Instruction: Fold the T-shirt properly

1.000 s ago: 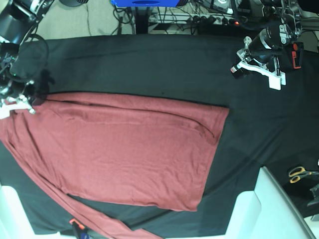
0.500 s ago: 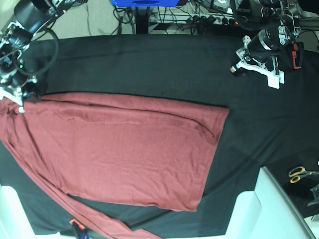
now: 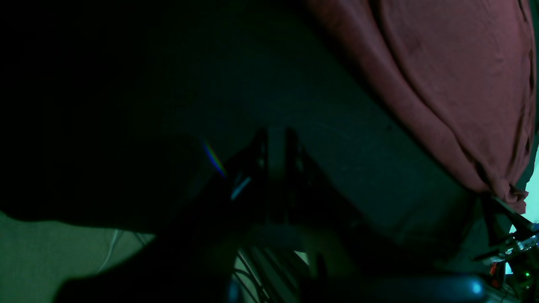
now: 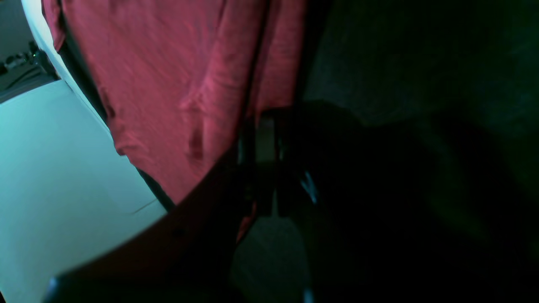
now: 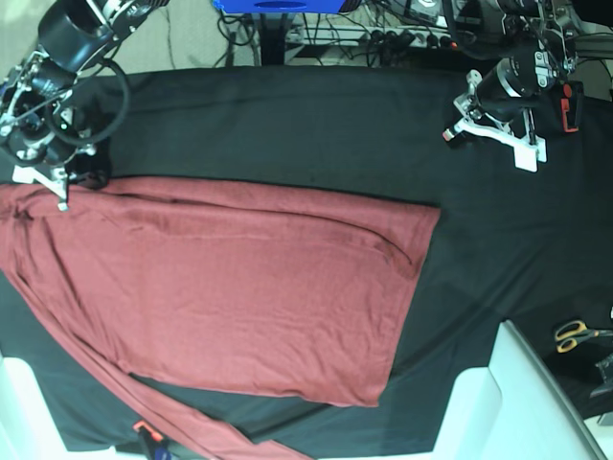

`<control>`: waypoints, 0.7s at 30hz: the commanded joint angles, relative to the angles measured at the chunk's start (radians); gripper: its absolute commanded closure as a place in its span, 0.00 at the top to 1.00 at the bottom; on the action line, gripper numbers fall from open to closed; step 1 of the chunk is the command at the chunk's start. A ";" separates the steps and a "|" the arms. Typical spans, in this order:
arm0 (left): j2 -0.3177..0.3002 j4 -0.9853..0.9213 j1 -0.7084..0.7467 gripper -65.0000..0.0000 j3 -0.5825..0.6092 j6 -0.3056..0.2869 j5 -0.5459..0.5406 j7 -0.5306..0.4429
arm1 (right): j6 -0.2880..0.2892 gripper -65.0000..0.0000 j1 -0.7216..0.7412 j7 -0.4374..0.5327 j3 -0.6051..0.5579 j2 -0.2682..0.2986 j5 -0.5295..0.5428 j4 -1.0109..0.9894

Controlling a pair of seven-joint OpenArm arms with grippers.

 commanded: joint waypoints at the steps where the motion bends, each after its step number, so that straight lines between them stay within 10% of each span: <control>1: -0.006 0.015 0.005 0.00 -0.005 -0.004 -0.014 -0.010 | 0.011 0.01 0.015 0.013 -0.003 0.012 0.023 0.013; 21: -0.003 0.015 0.011 0.00 -0.005 -0.004 0.091 -0.010 | -0.036 0.01 0.071 0.021 -0.004 0.027 0.019 0.010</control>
